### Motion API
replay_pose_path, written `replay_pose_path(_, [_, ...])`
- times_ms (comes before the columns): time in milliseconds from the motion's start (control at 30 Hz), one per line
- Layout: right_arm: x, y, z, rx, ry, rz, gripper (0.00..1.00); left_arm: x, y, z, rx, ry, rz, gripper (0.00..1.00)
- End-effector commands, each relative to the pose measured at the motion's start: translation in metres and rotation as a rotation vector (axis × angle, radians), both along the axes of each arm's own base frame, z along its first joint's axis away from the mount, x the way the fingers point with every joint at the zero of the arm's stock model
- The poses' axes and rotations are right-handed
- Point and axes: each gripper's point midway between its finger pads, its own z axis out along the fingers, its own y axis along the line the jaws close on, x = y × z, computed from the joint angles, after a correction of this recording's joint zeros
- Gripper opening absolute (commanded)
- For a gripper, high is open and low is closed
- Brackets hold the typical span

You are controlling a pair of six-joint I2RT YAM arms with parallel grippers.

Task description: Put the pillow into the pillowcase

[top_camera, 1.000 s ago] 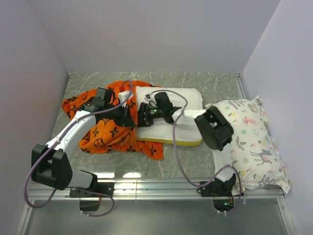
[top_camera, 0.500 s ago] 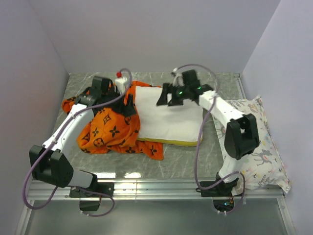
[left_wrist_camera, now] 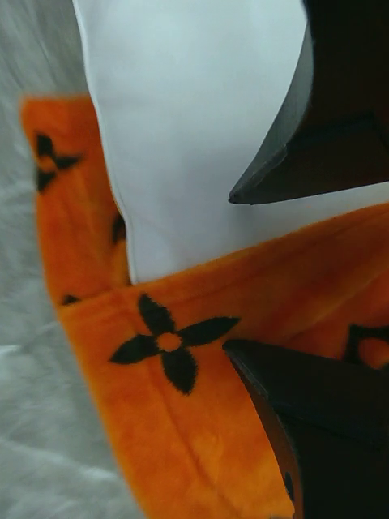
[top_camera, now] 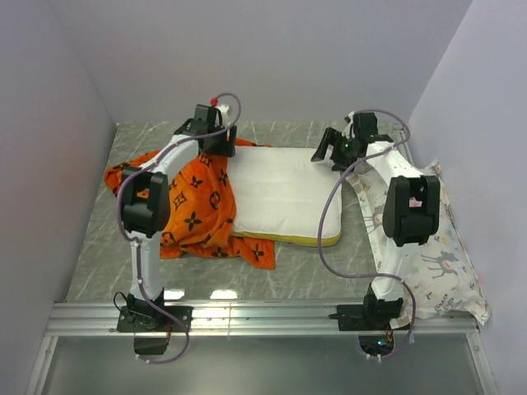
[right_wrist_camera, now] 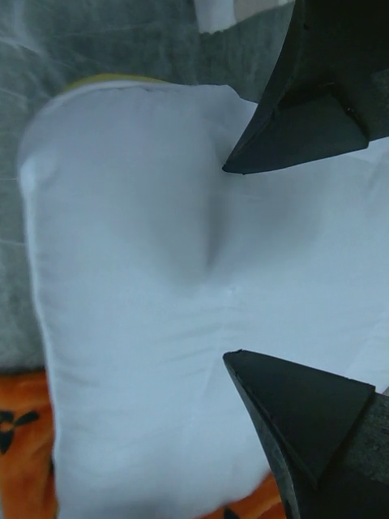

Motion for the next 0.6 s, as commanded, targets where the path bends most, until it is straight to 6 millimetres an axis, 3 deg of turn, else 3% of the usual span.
replay_pose_path(0, [-0.017, 0.022, -0.006, 0.096, 0.053, 0.059, 0.98, 0.02, 0.001, 0.018, 0.008, -0.064, 0.084, 0.73])
replay_pose_path(67, [-0.023, 0.028, -0.013, 0.116, 0.076, 0.084, 0.99, 0.021, 0.003, -0.001, 0.031, -0.034, 0.094, 0.68])
replay_pose_path(200, [-0.03, 0.033, -0.035, 0.127, 0.125, 0.125, 0.99, 0.023, 0.003, -0.014, 0.038, -0.027, 0.09, 0.58])
replay_pose_path(400, [-0.034, 0.043, -0.046, 0.108, 0.137, 0.17, 0.92, 0.035, 0.003, -0.008, 0.034, -0.065, 0.122, 0.59])
replay_pose_path(567, [-0.034, 0.045, -0.046, 0.105, 0.141, 0.176, 0.88, 0.043, 0.007, -0.018, 0.054, -0.056, 0.16, 0.55])
